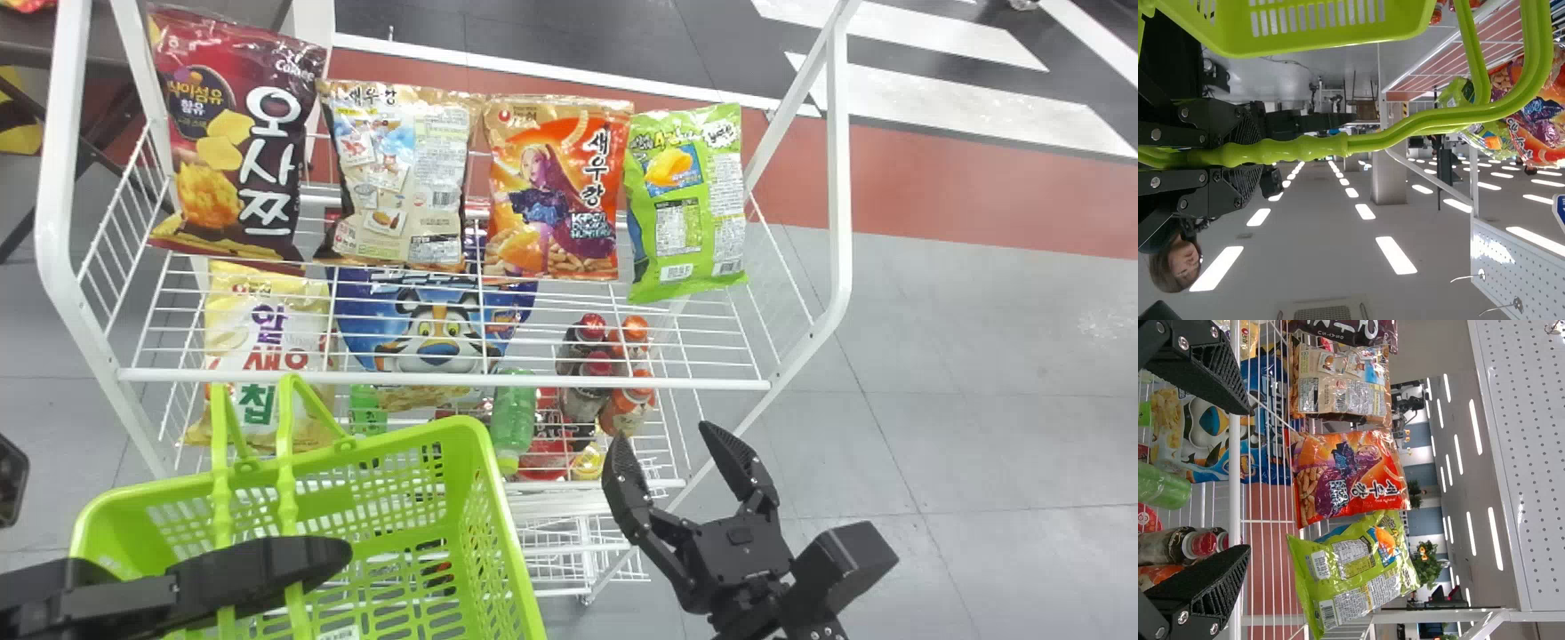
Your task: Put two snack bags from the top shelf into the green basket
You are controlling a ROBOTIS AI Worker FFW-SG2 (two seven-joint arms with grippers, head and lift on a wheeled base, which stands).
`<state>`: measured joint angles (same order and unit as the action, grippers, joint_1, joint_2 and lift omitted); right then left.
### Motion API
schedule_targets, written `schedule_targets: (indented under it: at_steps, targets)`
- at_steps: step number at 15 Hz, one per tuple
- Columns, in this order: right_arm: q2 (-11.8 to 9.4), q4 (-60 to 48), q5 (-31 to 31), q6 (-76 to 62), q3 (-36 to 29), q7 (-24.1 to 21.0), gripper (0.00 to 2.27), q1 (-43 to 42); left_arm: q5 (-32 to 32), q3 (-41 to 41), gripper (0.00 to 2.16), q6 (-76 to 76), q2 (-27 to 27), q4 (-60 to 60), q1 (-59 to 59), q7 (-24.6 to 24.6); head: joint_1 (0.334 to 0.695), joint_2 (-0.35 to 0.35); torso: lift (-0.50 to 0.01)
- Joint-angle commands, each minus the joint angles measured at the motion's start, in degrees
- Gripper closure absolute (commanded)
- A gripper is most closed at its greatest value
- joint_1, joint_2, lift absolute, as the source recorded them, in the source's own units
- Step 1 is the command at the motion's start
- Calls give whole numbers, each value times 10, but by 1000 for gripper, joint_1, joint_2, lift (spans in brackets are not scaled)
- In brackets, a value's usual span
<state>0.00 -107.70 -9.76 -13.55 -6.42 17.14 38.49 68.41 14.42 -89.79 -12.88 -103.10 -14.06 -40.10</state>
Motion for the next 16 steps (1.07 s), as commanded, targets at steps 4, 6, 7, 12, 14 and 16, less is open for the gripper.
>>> schedule_targets:
  at_steps: [4,6,7,12,14,16]
  targets:
    - [1,0,-1,0,0,0,83,0,0,-1,2142,-2,0,-2,3,-3,695,-281,0]
    - [1,0,-1,-2,0,0,83,0,0,1,2142,-2,-2,-3,4,-1,695,-281,0]
    - [1,-1,-1,-2,0,0,83,0,0,2,2142,-2,-2,-3,4,-1,695,-280,0]
    - [1,-1,-1,7,12,0,83,-16,0,-4,2142,-2,-2,-3,5,3,695,-277,0]
    - [1,2,-1,37,25,-1,83,-47,0,-7,2142,-2,-2,-5,5,4,695,-264,0]
    - [1,9,0,74,43,-2,83,-89,0,-7,2142,-2,-2,-11,2,7,695,-244,0]
